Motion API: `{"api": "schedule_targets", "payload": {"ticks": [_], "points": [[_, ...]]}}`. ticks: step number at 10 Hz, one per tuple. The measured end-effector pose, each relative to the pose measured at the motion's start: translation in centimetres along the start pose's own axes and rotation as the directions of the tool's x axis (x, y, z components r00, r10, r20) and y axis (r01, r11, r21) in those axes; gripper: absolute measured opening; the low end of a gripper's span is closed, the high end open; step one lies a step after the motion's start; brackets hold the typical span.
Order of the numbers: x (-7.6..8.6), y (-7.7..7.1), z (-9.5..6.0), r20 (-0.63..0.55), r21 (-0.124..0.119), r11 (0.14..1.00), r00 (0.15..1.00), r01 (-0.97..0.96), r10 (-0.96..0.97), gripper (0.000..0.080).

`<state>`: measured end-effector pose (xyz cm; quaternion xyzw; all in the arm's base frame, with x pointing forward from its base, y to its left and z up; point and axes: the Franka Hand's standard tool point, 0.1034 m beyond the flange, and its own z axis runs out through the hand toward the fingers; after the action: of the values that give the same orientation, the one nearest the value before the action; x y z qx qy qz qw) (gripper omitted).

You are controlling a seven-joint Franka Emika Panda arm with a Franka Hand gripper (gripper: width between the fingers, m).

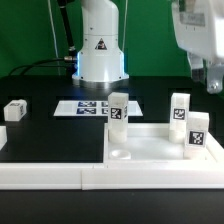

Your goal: Assemble square table

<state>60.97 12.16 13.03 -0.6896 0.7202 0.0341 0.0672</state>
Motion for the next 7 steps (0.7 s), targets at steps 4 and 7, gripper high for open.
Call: {"api": "schedule_targets", "payload": {"ticks": [4, 7], "points": [[0.06, 0.03, 0.37, -0.003, -0.004, 1.0, 1.0, 0.0, 0.0, 0.0649], [0.09, 0.06, 0.44, -0.003, -0.006, 1.0, 1.0, 0.0, 0.0, 0.0649]]}}
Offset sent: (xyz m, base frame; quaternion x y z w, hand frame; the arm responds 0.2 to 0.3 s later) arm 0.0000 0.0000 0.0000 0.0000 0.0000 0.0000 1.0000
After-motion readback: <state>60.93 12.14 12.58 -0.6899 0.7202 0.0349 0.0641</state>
